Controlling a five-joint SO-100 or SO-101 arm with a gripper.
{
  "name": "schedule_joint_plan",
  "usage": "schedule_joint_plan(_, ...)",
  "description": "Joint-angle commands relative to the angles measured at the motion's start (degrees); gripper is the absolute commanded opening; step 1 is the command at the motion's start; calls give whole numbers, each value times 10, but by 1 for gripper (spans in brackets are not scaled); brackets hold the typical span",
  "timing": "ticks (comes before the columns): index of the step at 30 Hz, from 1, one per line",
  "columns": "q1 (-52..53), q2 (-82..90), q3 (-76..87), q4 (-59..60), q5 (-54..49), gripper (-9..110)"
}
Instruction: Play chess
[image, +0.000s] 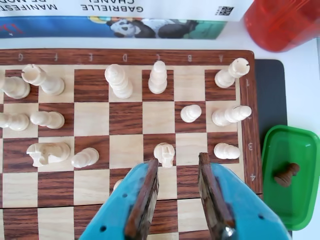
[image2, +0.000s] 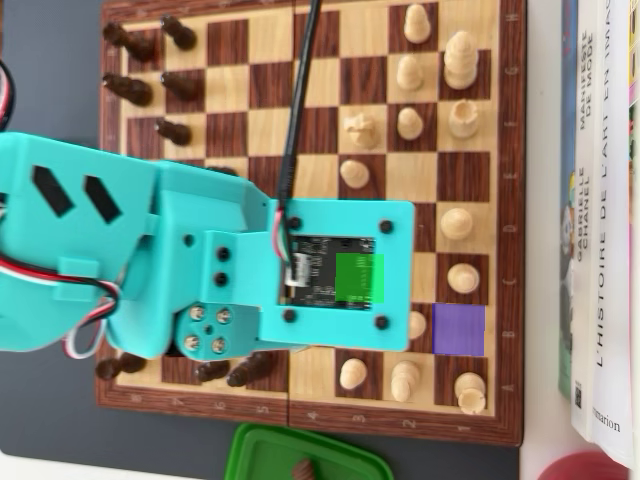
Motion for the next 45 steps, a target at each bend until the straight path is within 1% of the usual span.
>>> schedule_joint_plan(1, 1, 70, 14, -6, 3, 13)
schedule_joint_plan(5, -2, 148, 70, -51, 3, 13)
schedule_joint_plan(11, -26, 255, 200, -185, 3, 13)
schedule_joint_plan(16, -37, 351, 295, -272, 3, 13)
schedule_joint_plan(26, -69, 548, 497, -518, 2, 13)
schedule_joint_plan(31, -70, 640, 577, -611, 2, 13)
schedule_joint_plan(41, -81, 742, 702, -820, 2, 13)
schedule_joint_plan(45, -83, 762, 709, -879, 2, 13)
